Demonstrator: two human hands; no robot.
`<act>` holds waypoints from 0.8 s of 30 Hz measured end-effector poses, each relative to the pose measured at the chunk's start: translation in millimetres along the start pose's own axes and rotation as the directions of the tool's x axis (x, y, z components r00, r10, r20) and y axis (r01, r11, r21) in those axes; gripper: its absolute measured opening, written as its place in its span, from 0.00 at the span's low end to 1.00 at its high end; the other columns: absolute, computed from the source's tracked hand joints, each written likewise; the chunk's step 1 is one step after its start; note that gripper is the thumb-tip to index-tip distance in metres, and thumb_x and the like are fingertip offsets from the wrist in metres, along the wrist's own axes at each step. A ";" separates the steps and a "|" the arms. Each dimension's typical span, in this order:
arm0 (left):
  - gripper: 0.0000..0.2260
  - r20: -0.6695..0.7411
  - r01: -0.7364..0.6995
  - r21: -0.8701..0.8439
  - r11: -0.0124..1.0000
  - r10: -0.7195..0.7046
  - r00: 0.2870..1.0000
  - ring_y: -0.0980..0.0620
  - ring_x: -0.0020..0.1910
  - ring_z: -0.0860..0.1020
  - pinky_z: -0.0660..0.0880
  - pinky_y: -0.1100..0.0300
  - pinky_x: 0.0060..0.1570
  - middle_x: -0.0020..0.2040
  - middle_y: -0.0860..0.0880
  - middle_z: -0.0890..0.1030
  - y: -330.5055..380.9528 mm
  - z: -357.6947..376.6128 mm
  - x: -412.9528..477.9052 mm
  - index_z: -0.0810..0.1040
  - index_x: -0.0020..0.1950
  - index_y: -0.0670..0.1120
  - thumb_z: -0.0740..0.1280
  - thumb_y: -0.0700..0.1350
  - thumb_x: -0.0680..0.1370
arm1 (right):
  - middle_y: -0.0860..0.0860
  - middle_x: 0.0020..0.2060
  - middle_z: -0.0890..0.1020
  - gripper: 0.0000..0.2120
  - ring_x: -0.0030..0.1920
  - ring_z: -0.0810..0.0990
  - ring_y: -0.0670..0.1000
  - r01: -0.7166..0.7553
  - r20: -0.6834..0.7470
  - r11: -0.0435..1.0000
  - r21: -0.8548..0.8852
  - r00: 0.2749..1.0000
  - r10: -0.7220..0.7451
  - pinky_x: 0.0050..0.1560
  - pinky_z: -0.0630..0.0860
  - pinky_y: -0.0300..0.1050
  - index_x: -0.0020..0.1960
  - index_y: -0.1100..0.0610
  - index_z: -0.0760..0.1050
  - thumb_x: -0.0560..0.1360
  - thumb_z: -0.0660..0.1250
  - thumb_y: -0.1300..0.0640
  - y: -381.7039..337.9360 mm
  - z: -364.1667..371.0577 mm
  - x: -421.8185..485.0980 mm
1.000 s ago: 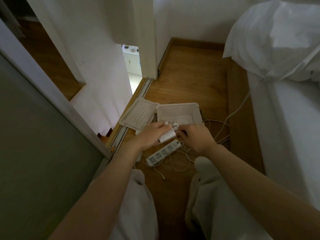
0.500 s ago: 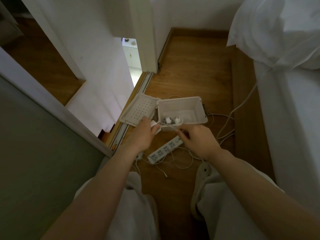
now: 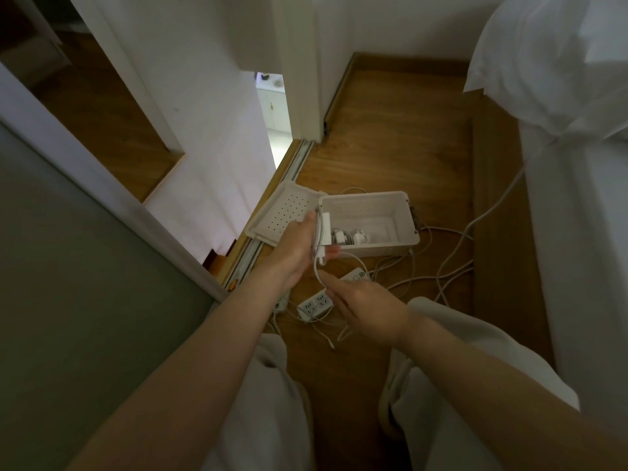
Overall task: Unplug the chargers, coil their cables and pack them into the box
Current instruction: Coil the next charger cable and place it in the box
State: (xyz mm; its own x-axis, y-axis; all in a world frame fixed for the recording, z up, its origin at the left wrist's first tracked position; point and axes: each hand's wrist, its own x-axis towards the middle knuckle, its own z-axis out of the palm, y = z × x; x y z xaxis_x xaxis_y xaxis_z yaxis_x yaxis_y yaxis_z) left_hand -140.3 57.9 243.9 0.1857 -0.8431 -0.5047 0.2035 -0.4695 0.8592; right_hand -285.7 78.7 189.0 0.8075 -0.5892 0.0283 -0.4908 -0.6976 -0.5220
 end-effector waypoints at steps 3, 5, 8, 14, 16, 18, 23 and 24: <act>0.13 0.079 0.062 -0.331 0.942 -0.038 0.996 0.48 0.35 0.78 0.79 0.54 0.38 0.45 0.40 0.77 6.9 3.0 -5.2 0.71 0.52 0.45 0.51 0.50 0.84 | 0.47 0.38 0.74 0.22 0.34 0.73 0.49 -0.035 0.016 0.999 0.034 0.999 0.035 0.38 0.74 0.48 0.75 0.47 0.54 0.82 0.52 0.57 5.1 -1.9 0.6; 0.13 0.106 0.079 -0.421 0.904 -0.038 0.994 0.48 0.35 0.78 0.79 0.55 0.32 0.47 0.40 0.76 7.8 -1.4 -2.6 0.71 0.59 0.42 0.54 0.49 0.83 | 0.45 0.38 0.73 0.21 0.35 0.73 0.48 -0.057 0.008 0.997 0.061 0.998 0.057 0.39 0.73 0.46 0.73 0.45 0.58 0.82 0.51 0.56 11.1 -3.8 2.8; 0.14 0.192 0.065 -0.336 0.940 0.001 0.981 0.49 0.37 0.77 0.77 0.58 0.31 0.45 0.42 0.77 9.1 -8.3 -1.8 0.74 0.60 0.42 0.58 0.50 0.82 | 0.50 0.37 0.78 0.15 0.35 0.77 0.50 -0.118 -0.008 0.981 0.151 0.993 0.121 0.38 0.75 0.48 0.66 0.46 0.66 0.82 0.51 0.53 23.3 -3.7 6.4; 0.15 0.389 0.007 -0.021 1.000 0.002 0.921 0.54 0.29 0.76 0.69 0.66 0.22 0.39 0.45 0.80 16.1 -23.6 -4.1 0.74 0.58 0.43 0.56 0.52 0.82 | 0.50 0.33 0.76 0.15 0.33 0.73 0.49 -0.269 -0.023 0.924 0.272 0.958 0.286 0.34 0.68 0.42 0.41 0.54 0.72 0.80 0.55 0.47 25.5 -8.6 9.1; 0.16 0.430 -0.095 0.262 0.961 -0.028 0.903 0.55 0.30 0.75 0.68 0.65 0.25 0.40 0.46 0.79 13.6 -29.0 -5.0 0.74 0.57 0.44 0.57 0.54 0.81 | 0.48 0.33 0.74 0.15 0.34 0.71 0.48 -0.270 -0.102 0.947 0.174 0.951 0.291 0.34 0.64 0.38 0.39 0.54 0.72 0.78 0.59 0.46 28.5 -12.4 9.3; 0.16 0.444 -0.150 0.480 0.865 -0.091 0.891 0.54 0.32 0.74 0.69 0.65 0.27 0.41 0.46 0.79 9.2 -29.9 -5.7 0.75 0.55 0.46 0.60 0.57 0.79 | 0.45 0.33 0.71 0.12 0.36 0.69 0.46 -0.248 -0.200 0.968 0.035 0.947 0.250 0.34 0.60 0.34 0.38 0.51 0.70 0.76 0.63 0.46 30.3 -14.9 9.5; 0.14 0.388 -0.215 0.695 0.686 -0.105 0.916 0.53 0.30 0.74 0.69 0.64 0.28 0.38 0.48 0.78 5.8 -34.1 -3.6 0.76 0.50 0.47 0.62 0.57 0.78 | 0.45 0.35 0.71 0.09 0.38 0.69 0.46 -0.237 -0.268 0.965 -0.112 0.942 0.200 0.36 0.60 0.36 0.41 0.53 0.73 0.76 0.62 0.50 25.4 -16.6 12.7; 0.13 0.381 -0.225 0.708 0.669 -0.094 0.920 0.53 0.30 0.74 0.69 0.63 0.28 0.38 0.48 0.77 5.5 -35.0 -3.3 0.76 0.49 0.48 0.62 0.57 0.78 | 0.45 0.35 0.71 0.09 0.38 0.68 0.46 -0.235 -0.278 0.963 -0.133 0.941 0.191 0.38 0.61 0.37 0.42 0.54 0.75 0.76 0.63 0.50 25.2 -16.1 13.1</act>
State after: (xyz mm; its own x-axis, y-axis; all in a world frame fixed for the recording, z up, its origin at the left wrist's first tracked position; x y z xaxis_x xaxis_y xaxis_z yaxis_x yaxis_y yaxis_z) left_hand -106.2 67.3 247.4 -0.2141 -0.8314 -0.5127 -0.5863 -0.3104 0.7482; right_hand -292.8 46.8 190.0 0.5752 -0.8015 0.1639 -0.7057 -0.5874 -0.3961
